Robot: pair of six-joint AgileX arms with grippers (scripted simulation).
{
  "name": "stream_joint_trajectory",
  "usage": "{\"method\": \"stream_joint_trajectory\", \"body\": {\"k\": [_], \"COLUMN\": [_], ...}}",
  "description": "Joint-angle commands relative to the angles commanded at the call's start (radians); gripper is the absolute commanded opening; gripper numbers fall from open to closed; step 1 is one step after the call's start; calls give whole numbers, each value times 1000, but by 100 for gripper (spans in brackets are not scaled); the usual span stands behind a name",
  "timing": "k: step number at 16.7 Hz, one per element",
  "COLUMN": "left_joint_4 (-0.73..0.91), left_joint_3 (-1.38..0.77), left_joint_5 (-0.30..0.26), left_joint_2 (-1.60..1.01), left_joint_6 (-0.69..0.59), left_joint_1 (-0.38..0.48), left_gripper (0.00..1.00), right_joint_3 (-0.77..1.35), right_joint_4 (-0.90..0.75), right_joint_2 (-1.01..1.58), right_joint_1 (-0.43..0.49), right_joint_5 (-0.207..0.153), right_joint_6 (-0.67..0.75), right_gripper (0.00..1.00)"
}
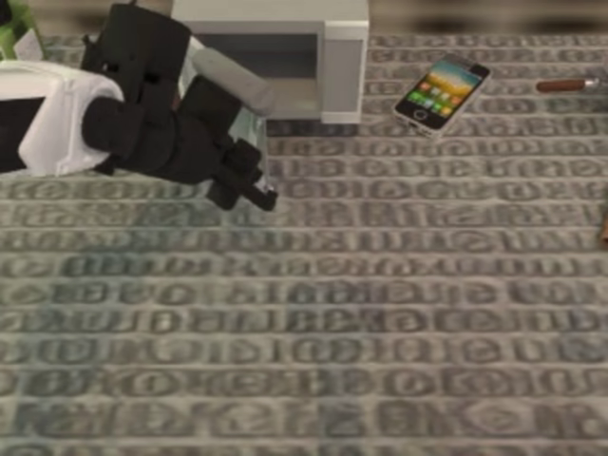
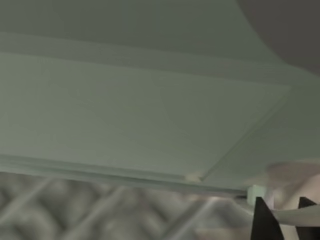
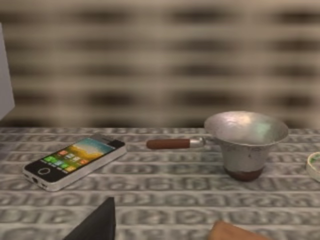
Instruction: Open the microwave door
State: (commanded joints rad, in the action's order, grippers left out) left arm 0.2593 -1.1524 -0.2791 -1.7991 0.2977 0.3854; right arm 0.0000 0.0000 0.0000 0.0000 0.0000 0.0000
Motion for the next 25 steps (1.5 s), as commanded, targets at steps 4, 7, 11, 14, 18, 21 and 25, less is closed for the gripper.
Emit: {"method": "stream_joint_trajectory", "body": {"k": [4,7,11,14,18,21,25], "left_joint_4": [0,2,15,26,31,31,31], "left_joint_3": [0,4,6,8,10,10,10], "left_joint_5": [0,-8,-35,-60,-67,-67,-67], "left_joint_2": [0,-1,5,11,12,12,12], "left_joint_6": [0,-2,43,81,93,93,93], "left_joint_1": [0,6,-16,-34,-39,-39,-39], "left_gripper": [0,0,0,0,0,0,0], "right_joint_3": [0,0,0,0,0,0,0], "right_joint_4": [0,0,0,0,0,0,0], "right_joint_2": [0,0,0,0,0,0,0], "right_joint_1": [0,0,0,0,0,0,0], "right_joint_5": [0,0,0,0,0,0,0], "right_joint_6": [0,0,0,0,0,0,0], "right_gripper": [100,100,100,100,100,100,100]}}
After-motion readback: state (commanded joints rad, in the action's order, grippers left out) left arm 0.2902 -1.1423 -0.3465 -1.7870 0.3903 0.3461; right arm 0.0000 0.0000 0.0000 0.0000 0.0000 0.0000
